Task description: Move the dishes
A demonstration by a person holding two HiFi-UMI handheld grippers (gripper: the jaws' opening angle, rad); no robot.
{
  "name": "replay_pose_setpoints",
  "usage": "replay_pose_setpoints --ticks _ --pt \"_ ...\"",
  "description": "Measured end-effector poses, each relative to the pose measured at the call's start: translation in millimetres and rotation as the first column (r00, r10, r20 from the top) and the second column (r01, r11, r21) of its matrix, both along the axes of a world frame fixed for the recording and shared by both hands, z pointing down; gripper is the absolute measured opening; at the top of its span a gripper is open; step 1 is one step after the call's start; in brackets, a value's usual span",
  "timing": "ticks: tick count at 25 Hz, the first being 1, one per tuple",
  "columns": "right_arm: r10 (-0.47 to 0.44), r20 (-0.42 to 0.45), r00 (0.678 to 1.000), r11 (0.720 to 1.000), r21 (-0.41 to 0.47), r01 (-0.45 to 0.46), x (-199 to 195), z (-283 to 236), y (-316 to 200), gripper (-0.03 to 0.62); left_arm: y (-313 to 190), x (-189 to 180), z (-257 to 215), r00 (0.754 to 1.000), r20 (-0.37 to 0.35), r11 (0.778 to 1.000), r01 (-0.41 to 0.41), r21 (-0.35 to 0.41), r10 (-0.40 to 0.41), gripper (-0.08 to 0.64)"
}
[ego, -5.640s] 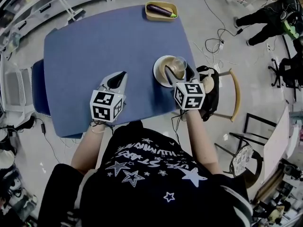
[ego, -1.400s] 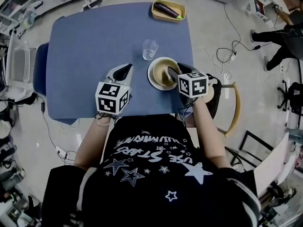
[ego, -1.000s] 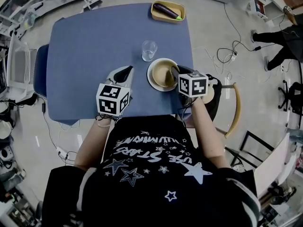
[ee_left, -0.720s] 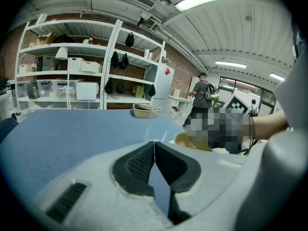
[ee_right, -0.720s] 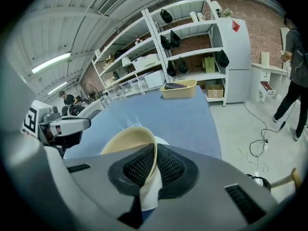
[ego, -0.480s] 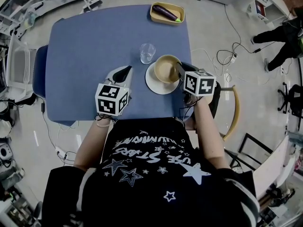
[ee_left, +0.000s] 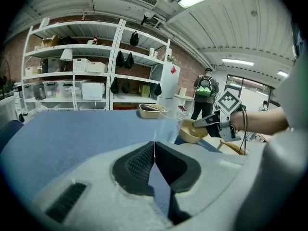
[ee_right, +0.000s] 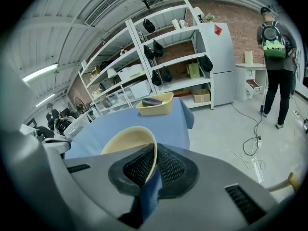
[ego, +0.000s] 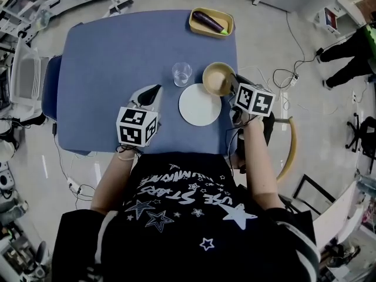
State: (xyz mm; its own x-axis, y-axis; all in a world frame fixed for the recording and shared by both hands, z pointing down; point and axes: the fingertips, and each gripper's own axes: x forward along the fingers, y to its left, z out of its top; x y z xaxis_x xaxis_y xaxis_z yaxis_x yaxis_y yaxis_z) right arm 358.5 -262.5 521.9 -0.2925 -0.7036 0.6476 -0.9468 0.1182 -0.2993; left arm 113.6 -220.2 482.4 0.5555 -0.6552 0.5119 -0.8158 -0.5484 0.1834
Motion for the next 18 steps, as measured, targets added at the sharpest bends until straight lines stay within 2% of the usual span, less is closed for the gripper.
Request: replay_pose_setpoints --ticks 8,15,18 --pt "0.005 0.02 1.0 0.998 -0.055 -0.004 10.5 21.6 -10.5 0.021 -1.9 2.3 7.2 0.999 0.025 0.999 0.03 -0.017 -0.029 0.021" --pt "-0.022 0.013 1.0 0.999 -0.043 0.023 16.3 25.8 -9.6 0.028 9.5 9.8 12.1 0.997 0.049 0.998 0.058 -0.029 -0.056 0.021" --pt "-0.04 0.016 0.999 0.999 -0.024 0.041 14.6 23.8 -10.1 0.135 11.3 9.9 12.8 0.996 0.061 0.997 0.072 -0.033 -0.07 0.021"
